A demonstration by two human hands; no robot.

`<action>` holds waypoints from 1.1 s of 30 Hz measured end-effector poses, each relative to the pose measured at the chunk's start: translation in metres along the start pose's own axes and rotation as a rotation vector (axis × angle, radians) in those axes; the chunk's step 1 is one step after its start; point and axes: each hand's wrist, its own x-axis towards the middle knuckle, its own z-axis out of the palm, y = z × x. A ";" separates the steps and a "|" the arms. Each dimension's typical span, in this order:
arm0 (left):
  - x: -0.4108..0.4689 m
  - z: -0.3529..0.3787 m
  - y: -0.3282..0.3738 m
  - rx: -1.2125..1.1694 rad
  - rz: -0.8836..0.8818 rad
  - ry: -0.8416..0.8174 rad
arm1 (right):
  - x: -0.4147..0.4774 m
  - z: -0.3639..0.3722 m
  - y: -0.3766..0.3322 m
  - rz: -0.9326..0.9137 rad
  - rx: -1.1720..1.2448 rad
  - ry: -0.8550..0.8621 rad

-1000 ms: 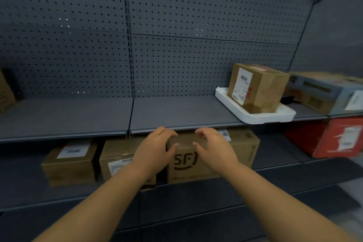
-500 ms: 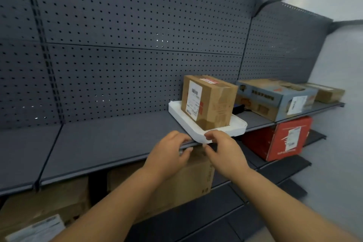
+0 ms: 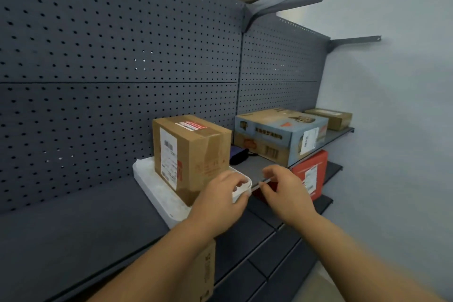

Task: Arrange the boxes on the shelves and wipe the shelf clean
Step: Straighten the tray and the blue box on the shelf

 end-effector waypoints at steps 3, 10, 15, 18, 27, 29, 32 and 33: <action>0.028 0.026 0.006 -0.004 0.024 -0.011 | 0.020 -0.008 0.032 0.005 -0.009 0.030; 0.094 0.096 0.023 -0.002 -0.013 0.002 | 0.073 -0.034 0.107 -0.016 -0.019 0.051; 0.143 0.141 0.030 -0.047 -0.093 0.021 | 0.109 -0.048 0.161 -0.011 -0.034 0.018; 0.168 0.163 0.023 -0.051 -0.163 0.032 | 0.128 -0.050 0.189 -0.004 -0.045 -0.003; 0.240 0.208 -0.021 -0.081 -0.378 0.092 | 0.199 -0.018 0.230 -0.051 -0.141 -0.088; 0.255 0.216 -0.031 -0.102 -0.399 0.101 | 0.215 -0.008 0.232 -0.045 -0.155 -0.120; 0.277 0.222 -0.045 -0.127 -0.396 0.091 | 0.236 0.004 0.235 -0.044 -0.145 -0.142; 0.284 0.224 -0.050 -0.127 -0.400 0.090 | 0.243 0.008 0.237 -0.050 -0.139 -0.141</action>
